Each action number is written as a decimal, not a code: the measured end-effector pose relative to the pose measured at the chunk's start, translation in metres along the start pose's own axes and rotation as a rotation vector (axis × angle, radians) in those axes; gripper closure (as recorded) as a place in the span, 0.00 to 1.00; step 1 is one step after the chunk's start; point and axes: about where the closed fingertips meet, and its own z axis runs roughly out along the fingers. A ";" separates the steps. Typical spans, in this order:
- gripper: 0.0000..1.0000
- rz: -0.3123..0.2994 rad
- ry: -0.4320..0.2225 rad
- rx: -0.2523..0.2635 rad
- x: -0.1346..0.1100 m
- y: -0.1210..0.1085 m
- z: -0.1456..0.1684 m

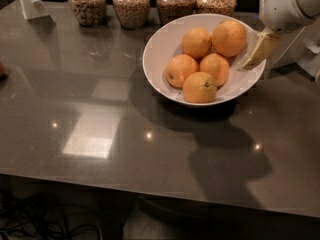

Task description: Pick orange from white bowl

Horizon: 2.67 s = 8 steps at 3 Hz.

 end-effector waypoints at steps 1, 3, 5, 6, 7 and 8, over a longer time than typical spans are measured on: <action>0.00 -0.143 0.040 0.015 0.015 -0.006 0.011; 0.06 -0.334 0.046 0.038 0.030 -0.016 0.029; 0.26 -0.378 0.028 0.024 0.040 -0.018 0.062; 0.25 -0.375 0.023 0.003 0.043 -0.015 0.074; 0.28 -0.375 0.018 -0.016 0.046 -0.012 0.083; 0.47 -0.381 0.014 -0.030 0.047 -0.009 0.089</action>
Offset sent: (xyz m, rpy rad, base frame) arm 0.0415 -0.0251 -0.0203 -0.2951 -0.2057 0.2094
